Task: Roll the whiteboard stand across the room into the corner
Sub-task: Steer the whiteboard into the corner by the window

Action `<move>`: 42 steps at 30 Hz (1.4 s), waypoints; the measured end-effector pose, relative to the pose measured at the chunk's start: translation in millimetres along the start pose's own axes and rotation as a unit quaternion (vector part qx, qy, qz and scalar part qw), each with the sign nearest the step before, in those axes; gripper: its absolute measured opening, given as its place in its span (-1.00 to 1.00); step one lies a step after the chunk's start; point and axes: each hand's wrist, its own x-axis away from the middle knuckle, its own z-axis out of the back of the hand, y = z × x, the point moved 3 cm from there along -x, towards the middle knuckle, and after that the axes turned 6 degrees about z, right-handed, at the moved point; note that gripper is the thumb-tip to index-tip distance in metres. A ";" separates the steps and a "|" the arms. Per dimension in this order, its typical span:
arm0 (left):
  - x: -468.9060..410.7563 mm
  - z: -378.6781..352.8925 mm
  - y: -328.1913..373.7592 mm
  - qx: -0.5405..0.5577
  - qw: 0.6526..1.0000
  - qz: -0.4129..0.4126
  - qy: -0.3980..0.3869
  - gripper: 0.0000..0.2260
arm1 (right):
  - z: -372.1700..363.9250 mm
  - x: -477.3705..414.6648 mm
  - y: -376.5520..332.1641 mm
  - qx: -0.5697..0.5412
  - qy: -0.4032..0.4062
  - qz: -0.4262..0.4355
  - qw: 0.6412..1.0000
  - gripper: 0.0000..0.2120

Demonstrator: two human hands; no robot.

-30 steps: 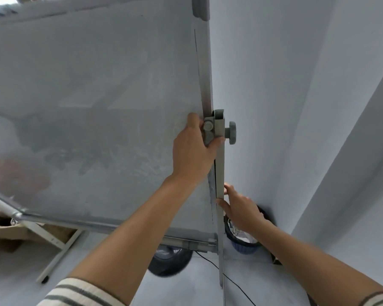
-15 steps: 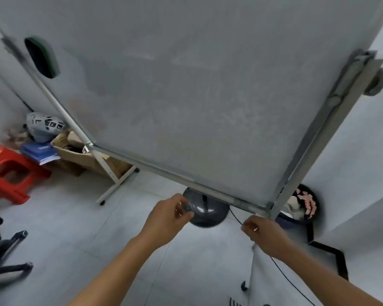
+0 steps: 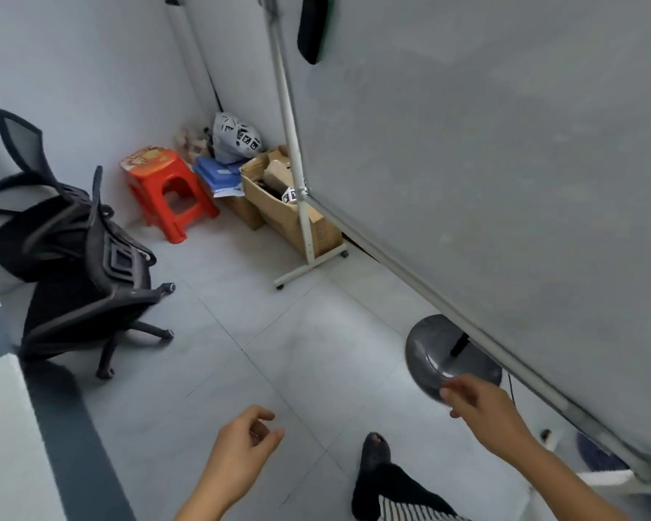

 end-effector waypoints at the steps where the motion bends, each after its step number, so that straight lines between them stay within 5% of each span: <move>1: -11.6 5.9 -2.7 0.009 1.000 0.005 0.005 -0.88 | -2.4 -17.5 -9.5 -0.001 -0.004 0.005 1.000 -0.91; 10: -160.6 98.4 40.8 0.029 0.996 0.054 0.072 -0.88 | -21.8 -213.4 -105.0 -0.033 -0.016 0.014 0.999 -0.91; 21: -358.4 209.9 156.3 0.093 0.994 -0.010 0.062 -0.85 | -19.5 -414.5 -250.9 -0.039 -0.003 0.089 0.995 -0.89; 27: -492.4 280.5 241.9 0.114 0.986 -0.118 0.028 -0.85 | -36.2 -497.8 -310.0 -0.049 0.053 0.083 0.994 -0.89; 34: -634.6 357.1 380.0 0.071 0.957 -0.267 -0.084 -0.56 | -53.2 -599.0 -409.8 -0.044 0.139 0.064 0.987 -0.78; 42: -720.6 349.7 509.6 0.063 0.894 -0.348 -0.274 -0.27 | -50.3 -692.8 -458.0 -0.033 0.181 0.024 0.983 -0.60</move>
